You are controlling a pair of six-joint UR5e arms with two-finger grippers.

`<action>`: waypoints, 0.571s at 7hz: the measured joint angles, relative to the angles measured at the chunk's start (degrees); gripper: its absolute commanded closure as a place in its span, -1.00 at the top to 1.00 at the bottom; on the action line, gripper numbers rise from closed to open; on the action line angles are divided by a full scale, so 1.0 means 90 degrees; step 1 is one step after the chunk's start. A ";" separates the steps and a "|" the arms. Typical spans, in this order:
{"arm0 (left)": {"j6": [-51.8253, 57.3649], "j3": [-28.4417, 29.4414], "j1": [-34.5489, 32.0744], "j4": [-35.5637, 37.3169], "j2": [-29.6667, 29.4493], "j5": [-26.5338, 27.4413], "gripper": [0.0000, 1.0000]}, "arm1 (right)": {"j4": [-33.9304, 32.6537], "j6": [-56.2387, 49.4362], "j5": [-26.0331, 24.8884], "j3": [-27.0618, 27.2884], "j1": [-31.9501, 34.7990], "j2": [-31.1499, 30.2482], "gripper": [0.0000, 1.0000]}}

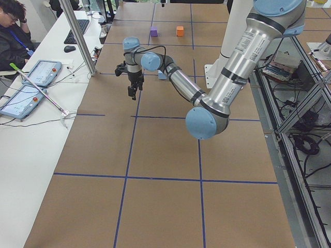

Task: Place blue block between orange and purple blocks
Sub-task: 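Set the cube at center, withdraw the left arm while the right arm reaches in, then lower the right gripper over the light blue cube and grasp it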

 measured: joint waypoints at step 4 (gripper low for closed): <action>0.2661 0.0223 -0.2719 -0.0234 0.2203 -0.0798 1.00 | -0.0043 0.3819 -0.1393 -0.0105 -0.2906 0.2277 1.00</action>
